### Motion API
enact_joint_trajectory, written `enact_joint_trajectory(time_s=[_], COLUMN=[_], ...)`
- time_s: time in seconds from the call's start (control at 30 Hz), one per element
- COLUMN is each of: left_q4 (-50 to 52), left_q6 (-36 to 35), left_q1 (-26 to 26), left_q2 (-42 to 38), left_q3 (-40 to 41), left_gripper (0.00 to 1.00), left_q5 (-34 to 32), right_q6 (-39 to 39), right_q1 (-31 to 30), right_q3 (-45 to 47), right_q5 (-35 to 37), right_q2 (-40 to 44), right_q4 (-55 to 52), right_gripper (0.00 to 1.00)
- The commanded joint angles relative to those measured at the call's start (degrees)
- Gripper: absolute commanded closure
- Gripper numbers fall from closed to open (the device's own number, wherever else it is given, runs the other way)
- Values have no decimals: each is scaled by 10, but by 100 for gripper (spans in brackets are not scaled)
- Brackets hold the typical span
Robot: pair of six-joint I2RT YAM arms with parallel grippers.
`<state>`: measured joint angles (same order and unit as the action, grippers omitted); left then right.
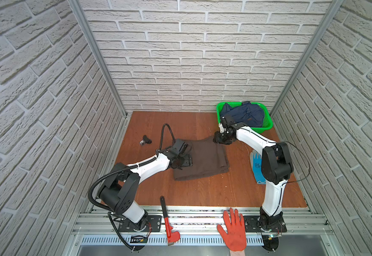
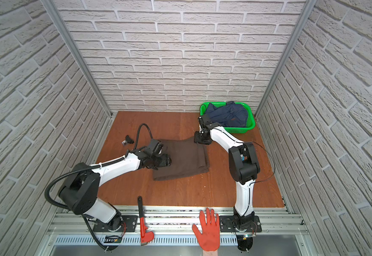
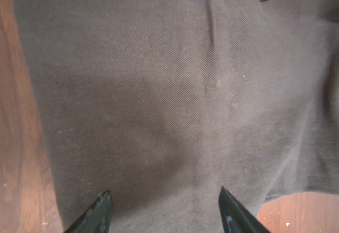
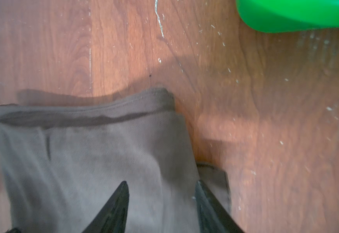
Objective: Fold and stack the trousers
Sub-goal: Smooth out the trousers at the center of the table.
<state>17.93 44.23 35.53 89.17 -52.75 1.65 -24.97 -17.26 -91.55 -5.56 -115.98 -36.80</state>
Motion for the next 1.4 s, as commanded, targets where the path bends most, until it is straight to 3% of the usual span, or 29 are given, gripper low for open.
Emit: enact_joint_trajectory(time_s=[0.0, 0.07, 0.13, 0.2, 0.43, 0.67, 0.87, 1.0, 1.1, 1.27, 1.37], left_q4=[-18, -16, -14, -11, 5, 27, 26, 19, 4, -33, -18], left_q6=[5, 4, 3, 3, -3, -14, -7, -3, 0, 22, 31], left_q1=[-6, -7, -8, -9, -12, -15, -13, -4, 10, 23, 19], left_q2=[-20, -24, -29, -34, -53, -41, -43, -34, -5, 62, 94], left_q3=[13, 14, 17, 18, 16, -4, -10, -23, -40, -58, -62], left_gripper=[18, 18, 18, 18, 17, 17, 17, 17, 21, 30, 34], left_q5=[2, 2, 2, 1, -2, -2, -3, -3, 3, 19, 8], right_q6=[5, 6, 9, 12, 21, 13, 3, -1, -7, -28, -33], right_q1=[-1, 1, 0, 0, 2, 16, 15, 7, -1, -2, -2], right_q3=[-19, -29, -35, -22, 64, 139, 173, 208, 244, 308, 339], right_q5=[6, 5, 6, 6, 54, 61, 107, 121, 82, 21, 2], right_q2=[-15, -25, -25, -3, 141, 131, 167, 233, 265, 262, 239], right_q4=[-17, -20, -23, -12, -14, 6, -12, -20, -1, 47, 73], right_gripper=[50, 59, 81, 94, 94, 86, 56, 47, 52, 80, 87])
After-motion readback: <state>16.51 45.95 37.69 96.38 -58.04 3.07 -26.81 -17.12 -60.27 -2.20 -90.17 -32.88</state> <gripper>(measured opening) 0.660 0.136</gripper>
